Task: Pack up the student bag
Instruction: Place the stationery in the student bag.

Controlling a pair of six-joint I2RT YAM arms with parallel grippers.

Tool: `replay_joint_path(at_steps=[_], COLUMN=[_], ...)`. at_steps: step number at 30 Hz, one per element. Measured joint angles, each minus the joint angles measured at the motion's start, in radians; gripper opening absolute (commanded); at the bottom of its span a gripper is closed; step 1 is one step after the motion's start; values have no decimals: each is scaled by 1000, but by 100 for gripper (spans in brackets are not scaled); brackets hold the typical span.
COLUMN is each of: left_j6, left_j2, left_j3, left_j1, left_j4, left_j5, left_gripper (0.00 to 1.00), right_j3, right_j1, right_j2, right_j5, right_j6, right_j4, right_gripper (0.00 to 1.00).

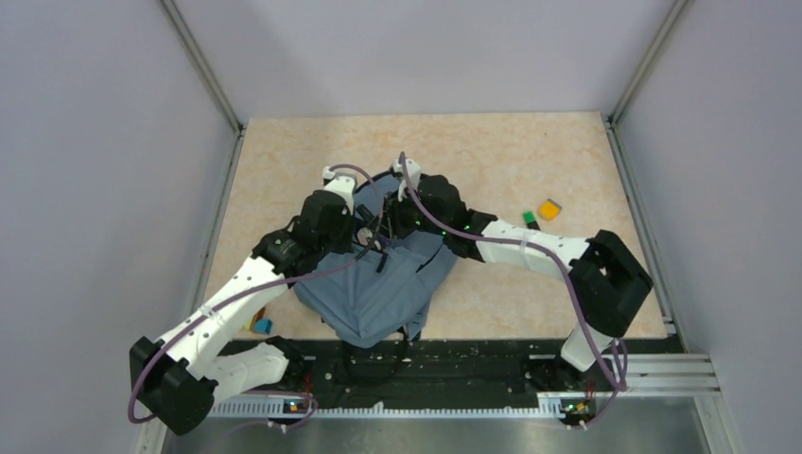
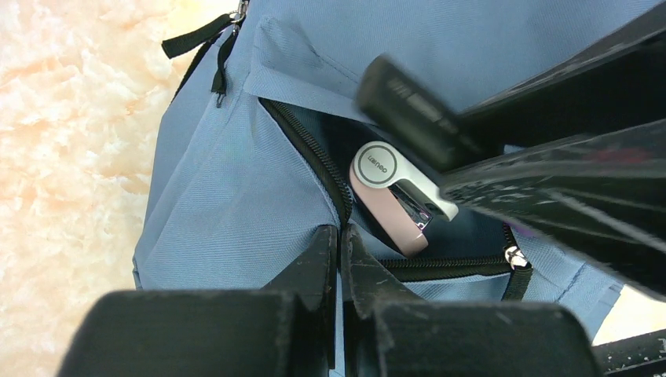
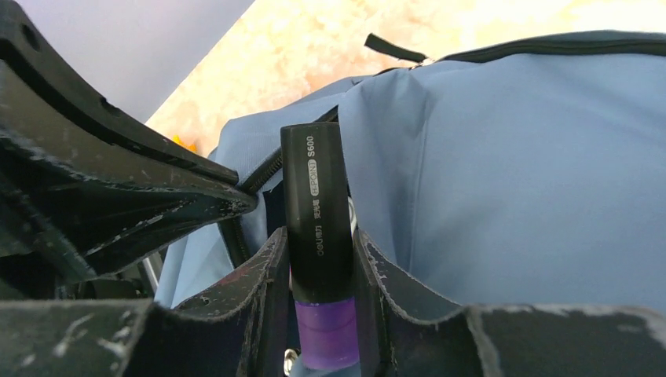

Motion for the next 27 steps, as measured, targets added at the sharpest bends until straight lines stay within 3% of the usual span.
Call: replay_joint_path(at_steps=[27], left_j6=[0], left_j2=[-24], left_j3=[0], left_j1=[0], left_j4=[-1], left_j5=[8], left_gripper=[0], right_j3=[-10], right_j1=[57], right_j2=[104], right_j5=[27], right_j6=[43], right_j4=[85], right_gripper=[0])
